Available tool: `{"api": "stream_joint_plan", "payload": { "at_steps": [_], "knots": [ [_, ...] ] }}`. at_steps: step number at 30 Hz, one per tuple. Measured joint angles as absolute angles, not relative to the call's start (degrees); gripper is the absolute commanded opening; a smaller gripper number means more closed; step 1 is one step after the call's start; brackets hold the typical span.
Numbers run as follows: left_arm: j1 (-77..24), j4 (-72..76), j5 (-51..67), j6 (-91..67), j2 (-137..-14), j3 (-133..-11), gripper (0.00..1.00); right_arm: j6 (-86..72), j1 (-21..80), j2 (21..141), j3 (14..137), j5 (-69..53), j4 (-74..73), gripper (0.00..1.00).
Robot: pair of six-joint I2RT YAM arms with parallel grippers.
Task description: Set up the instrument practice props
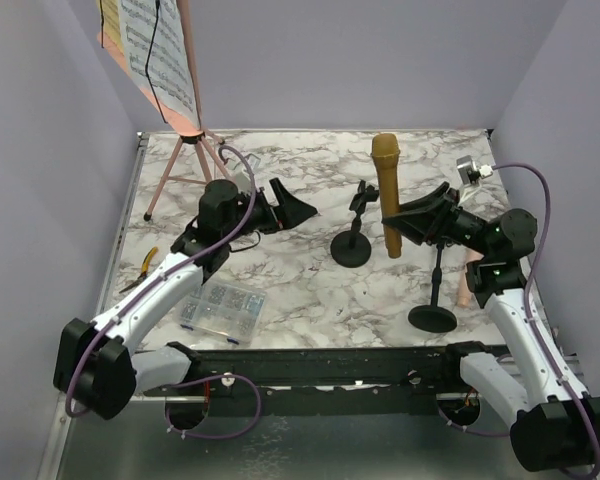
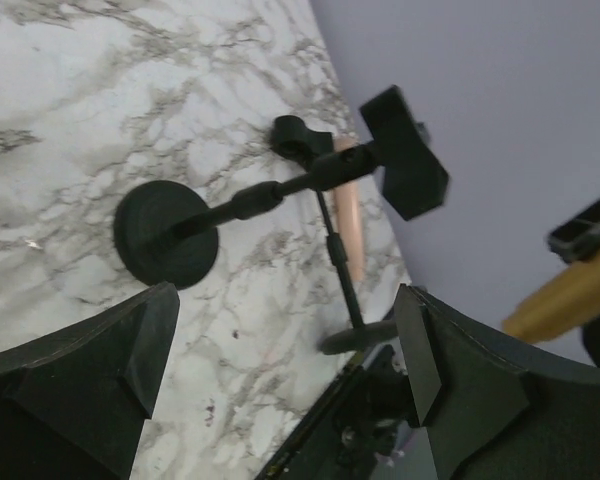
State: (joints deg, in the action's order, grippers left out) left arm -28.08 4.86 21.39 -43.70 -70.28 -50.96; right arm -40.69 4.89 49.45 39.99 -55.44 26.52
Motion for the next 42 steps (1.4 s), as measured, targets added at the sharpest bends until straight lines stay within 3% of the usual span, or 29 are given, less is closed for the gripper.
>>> {"api": "stream_joint_plan", "payload": {
  "at_steps": [8,14,17,20,27,31,37,39,42],
  "knots": [
    [-28.1,10.3,30.1,-55.2,-58.5,-50.3,0.99,-59.3,6.5,55.7,33.9,-64.9,55.0,0.0],
    [-29.5,20.1,33.9,-62.4,-57.4,-52.9,0.99,-71.4,13.0,63.8,31.7,-65.4,73.9,0.01],
    [-33.3,23.1,34.3,-63.6,-58.9,-53.6,0.99,-72.4,18.3,64.9,31.7,-64.9,76.2,0.01],
    [-37.8,24.4,34.1,-62.8,-60.6,-54.1,0.92,-71.4,22.9,64.7,31.7,-63.9,76.1,0.01],
    [-43.9,25.6,30.2,-58.1,-60.2,-54.1,0.85,-65.6,27.0,61.8,31.9,-60.4,67.9,0.0],
    [-46.5,25.6,27.5,-54.9,-60.2,-54.1,0.67,-63.8,28.5,61.7,32.6,-59.4,65.7,0.01],
    [-47.5,25.6,24.4,-52.4,-60.3,-53.9,0.55,-61.8,30.5,61.7,33.6,-58.4,63.5,0.0],
    [-47.5,25.6,23.3,-52.0,-60.2,-53.7,0.4,-60.8,31.4,61.7,33.8,-57.9,62.0,0.0],
    [-47.6,25.5,21.5,-49.9,-59.7,-52.8,0.04,-59.9,32.4,61.2,34.0,-56.6,59.4,0.02]
  ]
}}
